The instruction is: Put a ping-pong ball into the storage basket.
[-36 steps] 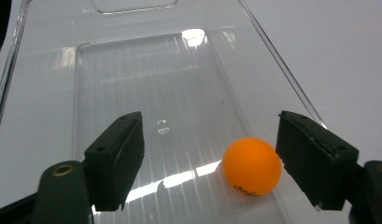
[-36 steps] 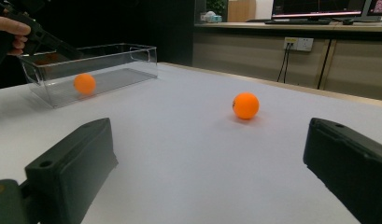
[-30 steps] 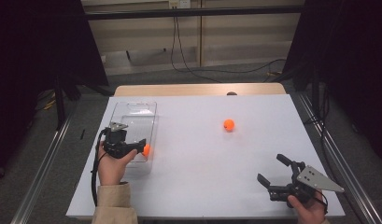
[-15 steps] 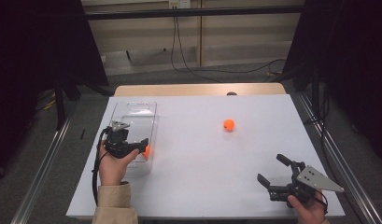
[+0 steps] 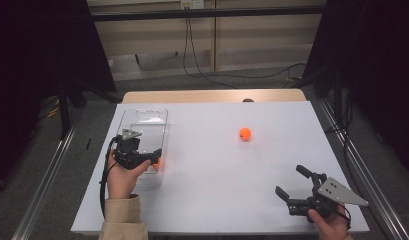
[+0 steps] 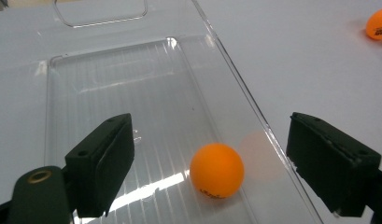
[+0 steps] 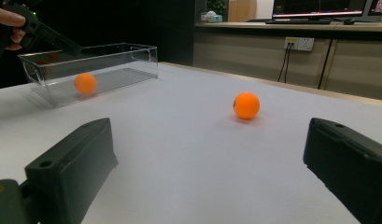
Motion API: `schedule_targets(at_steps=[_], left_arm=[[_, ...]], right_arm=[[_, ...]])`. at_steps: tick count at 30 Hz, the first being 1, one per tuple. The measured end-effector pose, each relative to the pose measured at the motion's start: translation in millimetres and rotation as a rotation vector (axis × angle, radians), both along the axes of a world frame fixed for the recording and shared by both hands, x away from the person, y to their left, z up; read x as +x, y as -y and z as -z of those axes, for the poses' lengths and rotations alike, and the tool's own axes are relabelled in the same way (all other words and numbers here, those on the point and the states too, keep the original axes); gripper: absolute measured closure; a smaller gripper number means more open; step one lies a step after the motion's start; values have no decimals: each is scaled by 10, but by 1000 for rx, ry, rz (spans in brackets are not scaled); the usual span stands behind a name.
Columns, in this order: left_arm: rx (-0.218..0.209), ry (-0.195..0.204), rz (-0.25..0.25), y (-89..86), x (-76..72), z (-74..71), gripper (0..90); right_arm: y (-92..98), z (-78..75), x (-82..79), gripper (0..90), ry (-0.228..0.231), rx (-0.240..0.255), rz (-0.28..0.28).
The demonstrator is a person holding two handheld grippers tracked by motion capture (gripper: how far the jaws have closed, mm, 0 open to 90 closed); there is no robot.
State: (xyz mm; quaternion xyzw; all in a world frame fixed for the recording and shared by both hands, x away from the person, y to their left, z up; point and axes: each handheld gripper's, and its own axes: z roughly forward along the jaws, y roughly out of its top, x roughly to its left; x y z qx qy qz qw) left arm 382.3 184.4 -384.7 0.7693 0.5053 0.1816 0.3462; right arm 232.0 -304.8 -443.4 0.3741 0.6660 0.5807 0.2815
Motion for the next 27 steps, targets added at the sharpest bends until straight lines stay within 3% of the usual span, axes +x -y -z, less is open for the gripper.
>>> schedule_targets(at_steps=[7,10,20,27], left_arm=[[-4,-3,19,45,-5,-19,148],[-30,-8,34,60,-7,-25,146],[-30,0,34,78,-13,-39,142],[-21,-1,60,120,-12,-40,139]], right_arm=[[0,1,1,16,1,-3,-1],[1,1,1,16,1,-2,0],[1,2,1,15,0,-4,-2],[-1,3,1,15,-1,-3,-3]])
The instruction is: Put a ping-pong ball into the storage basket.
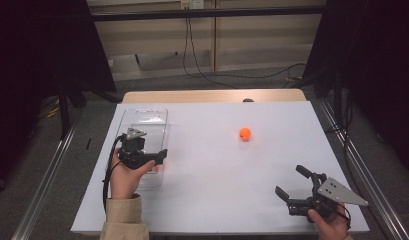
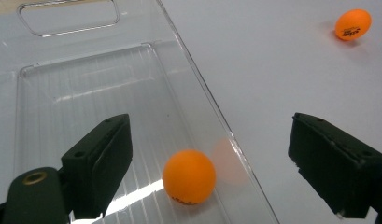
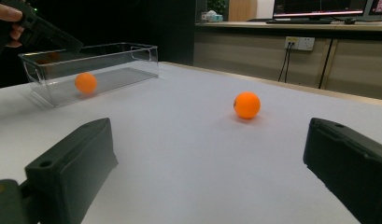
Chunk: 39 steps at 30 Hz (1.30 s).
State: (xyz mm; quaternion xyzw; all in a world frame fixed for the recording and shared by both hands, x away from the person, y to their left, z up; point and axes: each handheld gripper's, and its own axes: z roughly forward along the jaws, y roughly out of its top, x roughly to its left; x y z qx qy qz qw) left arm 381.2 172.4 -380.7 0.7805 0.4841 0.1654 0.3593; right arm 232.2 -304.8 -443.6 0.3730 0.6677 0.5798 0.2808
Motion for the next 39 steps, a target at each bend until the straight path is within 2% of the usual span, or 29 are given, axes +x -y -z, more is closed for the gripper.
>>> schedule_targets(at_steps=[10,29,31,33,38,39], left_arm=[[5,-4,27,68,-3,-5,134],[-30,-3,60,189,-8,1,128],[-17,-4,71,193,-7,-3,128],[-31,-2,68,210,-9,-1,127],[-28,-2,82,220,-10,-6,127],[-39,1,76,228,-11,-3,127]], right_arm=[[-1,1,1,16,-1,2,-2],[-6,4,0,16,-4,2,-5],[-6,4,1,15,-4,2,-4],[-6,3,0,15,-4,2,-4],[-7,3,-1,15,-4,2,-5],[-9,3,-1,15,-4,2,-5]])
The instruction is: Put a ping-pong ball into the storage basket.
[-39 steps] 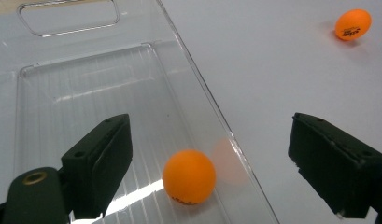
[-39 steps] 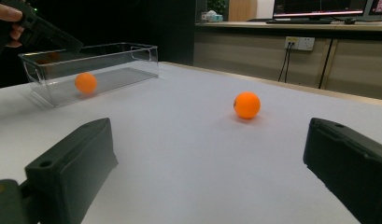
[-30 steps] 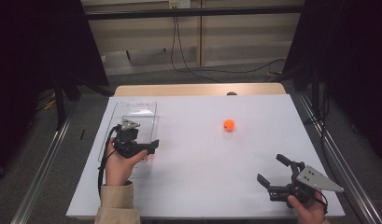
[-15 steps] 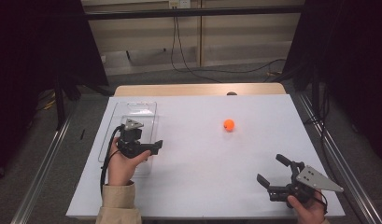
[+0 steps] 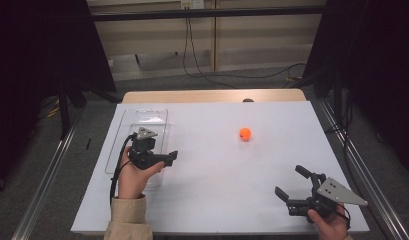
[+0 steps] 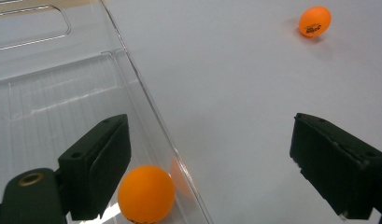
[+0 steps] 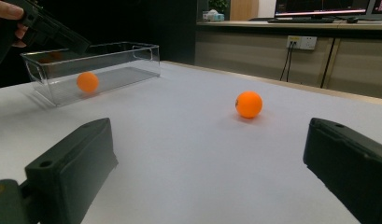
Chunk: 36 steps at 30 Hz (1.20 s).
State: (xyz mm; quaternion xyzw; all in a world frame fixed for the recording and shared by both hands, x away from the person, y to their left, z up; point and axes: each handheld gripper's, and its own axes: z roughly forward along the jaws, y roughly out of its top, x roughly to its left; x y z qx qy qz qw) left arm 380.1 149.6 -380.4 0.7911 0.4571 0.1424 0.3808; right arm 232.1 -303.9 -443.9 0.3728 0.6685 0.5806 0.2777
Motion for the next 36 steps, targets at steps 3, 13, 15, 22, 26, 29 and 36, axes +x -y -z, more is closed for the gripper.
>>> schedule_targets(at_steps=[3,13,15,22,26,29,36], left_arm=[[-6,-3,9,8,-1,-2,127],[-13,5,23,68,-14,-20,127],[-10,7,33,79,-18,-32,127],[-7,12,49,138,-30,-48,127],[-7,11,62,170,-31,-48,127],[-8,7,74,189,-34,-54,127],[-13,3,92,222,-34,-58,125]], right_arm=[[2,0,1,15,-1,0,-1],[1,0,0,15,-1,0,-3],[1,0,0,15,-1,1,-3],[4,-1,0,15,1,0,-2],[3,-1,0,15,1,0,-3],[3,-1,0,15,0,-1,-4],[0,-1,-1,15,0,1,-5]])
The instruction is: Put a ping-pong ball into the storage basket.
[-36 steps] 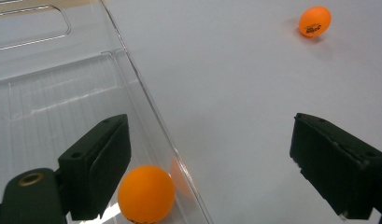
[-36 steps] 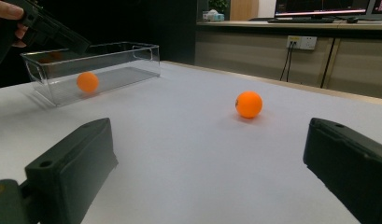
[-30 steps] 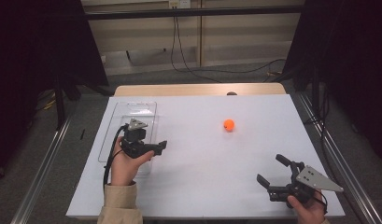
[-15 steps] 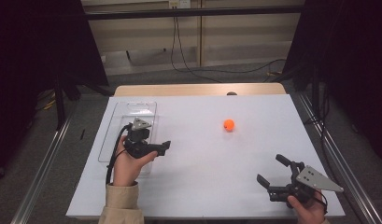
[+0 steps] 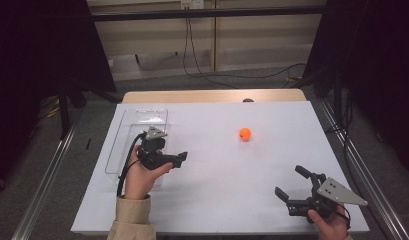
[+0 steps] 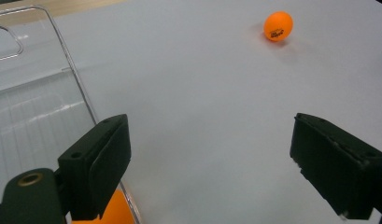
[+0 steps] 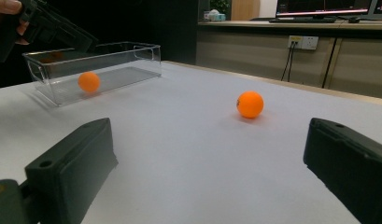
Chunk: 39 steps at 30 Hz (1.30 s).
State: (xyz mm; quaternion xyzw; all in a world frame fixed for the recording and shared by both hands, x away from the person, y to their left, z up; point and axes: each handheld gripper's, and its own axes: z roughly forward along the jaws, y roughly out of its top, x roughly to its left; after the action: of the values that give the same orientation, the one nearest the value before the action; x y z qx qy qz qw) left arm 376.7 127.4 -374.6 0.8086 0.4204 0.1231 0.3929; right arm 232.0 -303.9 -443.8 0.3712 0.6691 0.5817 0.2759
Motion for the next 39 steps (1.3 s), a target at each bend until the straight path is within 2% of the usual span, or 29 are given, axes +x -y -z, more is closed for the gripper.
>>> schedule_targets(at_steps=[1,3,26,39], left_arm=[[-14,1,-6,18,-2,7,125],[-11,-5,9,26,2,7,125],[3,-5,62,233,-1,73,119],[1,0,77,337,12,107,118]], right_arm=[[0,0,-1,15,0,0,0],[5,-1,-2,15,2,0,0],[5,-2,-3,15,1,-3,0],[6,-1,-4,15,0,-2,0]])
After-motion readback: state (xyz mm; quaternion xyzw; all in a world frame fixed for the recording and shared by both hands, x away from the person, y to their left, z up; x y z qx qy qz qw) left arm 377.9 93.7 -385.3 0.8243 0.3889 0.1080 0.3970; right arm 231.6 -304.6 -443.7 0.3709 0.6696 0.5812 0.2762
